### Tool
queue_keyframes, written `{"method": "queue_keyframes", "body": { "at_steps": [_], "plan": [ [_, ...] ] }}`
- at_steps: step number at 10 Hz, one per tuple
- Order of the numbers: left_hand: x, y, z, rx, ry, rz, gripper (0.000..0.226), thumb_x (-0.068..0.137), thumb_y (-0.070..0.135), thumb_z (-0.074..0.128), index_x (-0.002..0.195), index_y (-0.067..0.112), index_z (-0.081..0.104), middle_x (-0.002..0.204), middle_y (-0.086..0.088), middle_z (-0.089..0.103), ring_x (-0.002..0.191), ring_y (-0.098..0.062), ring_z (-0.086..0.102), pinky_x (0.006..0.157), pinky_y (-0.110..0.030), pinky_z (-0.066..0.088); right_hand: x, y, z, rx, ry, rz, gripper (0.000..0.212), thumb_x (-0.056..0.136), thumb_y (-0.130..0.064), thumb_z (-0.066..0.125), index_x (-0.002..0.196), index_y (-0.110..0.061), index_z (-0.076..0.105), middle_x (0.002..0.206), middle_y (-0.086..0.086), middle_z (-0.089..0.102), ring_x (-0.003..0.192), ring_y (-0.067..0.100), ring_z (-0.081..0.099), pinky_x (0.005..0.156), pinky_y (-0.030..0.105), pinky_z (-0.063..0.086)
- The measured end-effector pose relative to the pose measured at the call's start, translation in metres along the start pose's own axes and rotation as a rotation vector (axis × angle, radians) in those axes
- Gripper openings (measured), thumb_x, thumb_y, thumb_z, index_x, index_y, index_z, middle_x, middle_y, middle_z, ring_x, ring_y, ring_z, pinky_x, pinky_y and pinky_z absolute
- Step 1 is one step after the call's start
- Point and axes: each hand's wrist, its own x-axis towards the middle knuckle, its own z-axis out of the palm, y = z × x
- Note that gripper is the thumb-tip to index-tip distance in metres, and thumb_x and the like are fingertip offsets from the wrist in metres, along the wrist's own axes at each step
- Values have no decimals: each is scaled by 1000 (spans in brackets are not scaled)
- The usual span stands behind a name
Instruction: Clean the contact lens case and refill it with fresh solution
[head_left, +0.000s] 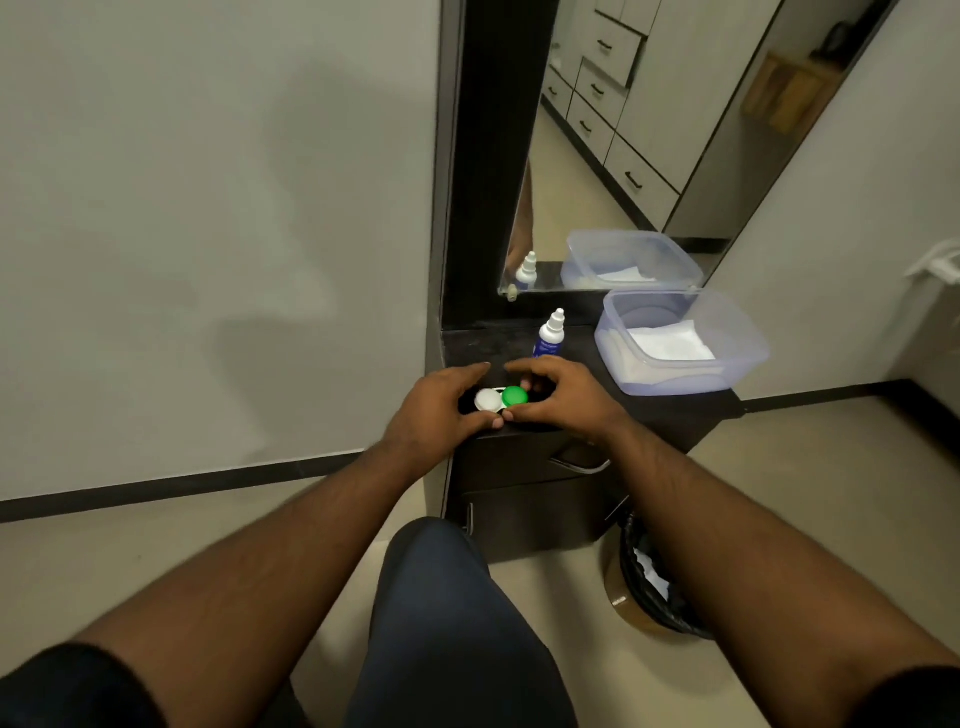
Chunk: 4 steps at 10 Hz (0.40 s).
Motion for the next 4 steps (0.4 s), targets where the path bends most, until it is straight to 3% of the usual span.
{"method": "queue_keyframes", "body": {
  "at_steps": [1, 2, 4],
  "plan": [
    [-3, -8, -16, 65, 73, -62, 66, 83, 43, 68, 139, 15, 47, 133, -6, 58, 120, -21, 54, 98, -31, 43, 0, -6, -6, 90, 35, 26, 69, 67, -24, 84, 130, -26, 55, 93, -4, 63, 79, 5, 56, 74, 17, 47],
    [3, -30, -36, 170, 99, -84, 53, 90, 37, 60, 137, 15, 50, 129, -7, 61, 118, -21, 55, 97, -30, 42, 11, -26, -9, 13, 37, -50, 58, 68, -27, 83, 122, -26, 62, 93, -5, 63, 81, 5, 58, 72, 15, 47],
    [33, -77, -79, 280, -24, -248, 42, 92, 24, 52, 132, 15, 55, 128, -7, 59, 118, -24, 54, 96, -36, 46, 89, -73, 26, -142, -116, -206, 47, 71, -26, 82, 113, -14, 68, 96, 0, 61, 83, 9, 59, 73, 17, 48]
  ]
}}
